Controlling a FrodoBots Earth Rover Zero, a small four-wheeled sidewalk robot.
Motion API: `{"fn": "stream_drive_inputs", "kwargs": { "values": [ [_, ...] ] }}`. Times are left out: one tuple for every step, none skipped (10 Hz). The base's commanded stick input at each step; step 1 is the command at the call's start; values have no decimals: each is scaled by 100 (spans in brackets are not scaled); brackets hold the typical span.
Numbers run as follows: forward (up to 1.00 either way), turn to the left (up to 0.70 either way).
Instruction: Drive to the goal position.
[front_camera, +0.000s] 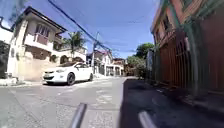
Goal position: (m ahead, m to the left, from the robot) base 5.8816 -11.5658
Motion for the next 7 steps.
{"fn": "stream_drive_inputs", "kwargs": {
  "values": [
    [100, -18],
    [100, -40],
    [100, -40],
    [100, -40],
    [100, -26],
    [100, 9],
    [100, 2]
  ]
}}
